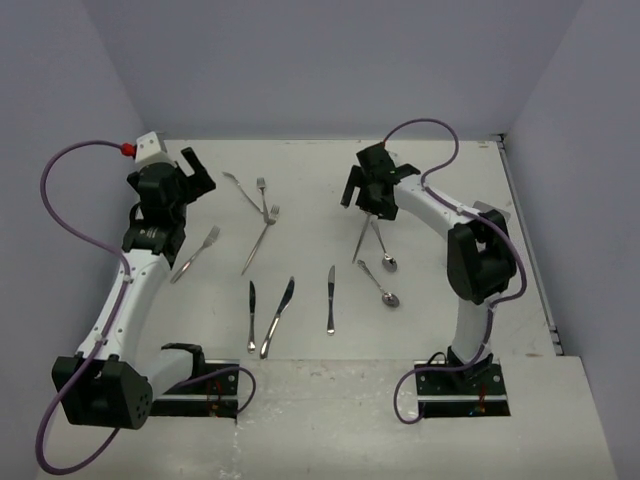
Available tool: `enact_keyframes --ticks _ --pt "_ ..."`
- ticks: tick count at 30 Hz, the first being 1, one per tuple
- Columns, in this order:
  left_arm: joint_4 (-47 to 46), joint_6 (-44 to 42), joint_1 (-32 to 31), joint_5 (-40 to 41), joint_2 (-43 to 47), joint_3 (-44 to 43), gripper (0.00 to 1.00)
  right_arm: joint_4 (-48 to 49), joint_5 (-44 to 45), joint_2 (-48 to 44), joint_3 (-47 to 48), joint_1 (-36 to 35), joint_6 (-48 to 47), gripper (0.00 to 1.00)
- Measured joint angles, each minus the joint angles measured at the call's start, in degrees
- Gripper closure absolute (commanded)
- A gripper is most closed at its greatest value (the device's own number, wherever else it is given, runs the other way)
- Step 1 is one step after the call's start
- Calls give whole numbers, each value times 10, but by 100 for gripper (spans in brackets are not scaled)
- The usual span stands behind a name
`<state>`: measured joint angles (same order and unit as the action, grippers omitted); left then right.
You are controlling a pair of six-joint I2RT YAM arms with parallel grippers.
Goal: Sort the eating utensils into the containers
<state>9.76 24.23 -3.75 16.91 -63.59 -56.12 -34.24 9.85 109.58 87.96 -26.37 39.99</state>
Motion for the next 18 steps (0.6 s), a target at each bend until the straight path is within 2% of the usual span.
enact_keyframes --ticks 4,9,12,13,18 --pt "-5 0 0 3 0 0 0 -30 1 59 27 1 36 1" --pt "-10 0 0 3 -16 0 0 -52 1 90 42 -2 59 6" --pt "-12 -2 0 3 -33 0 0 -61 1 106 54 -6 69 15" --pt "-12 -4 0 3 -38 0 0 -64 1 113 59 -7 73 21" --pt "-12 -13 0 5 -52 0 0 -76 1 138 64 -10 87 28"
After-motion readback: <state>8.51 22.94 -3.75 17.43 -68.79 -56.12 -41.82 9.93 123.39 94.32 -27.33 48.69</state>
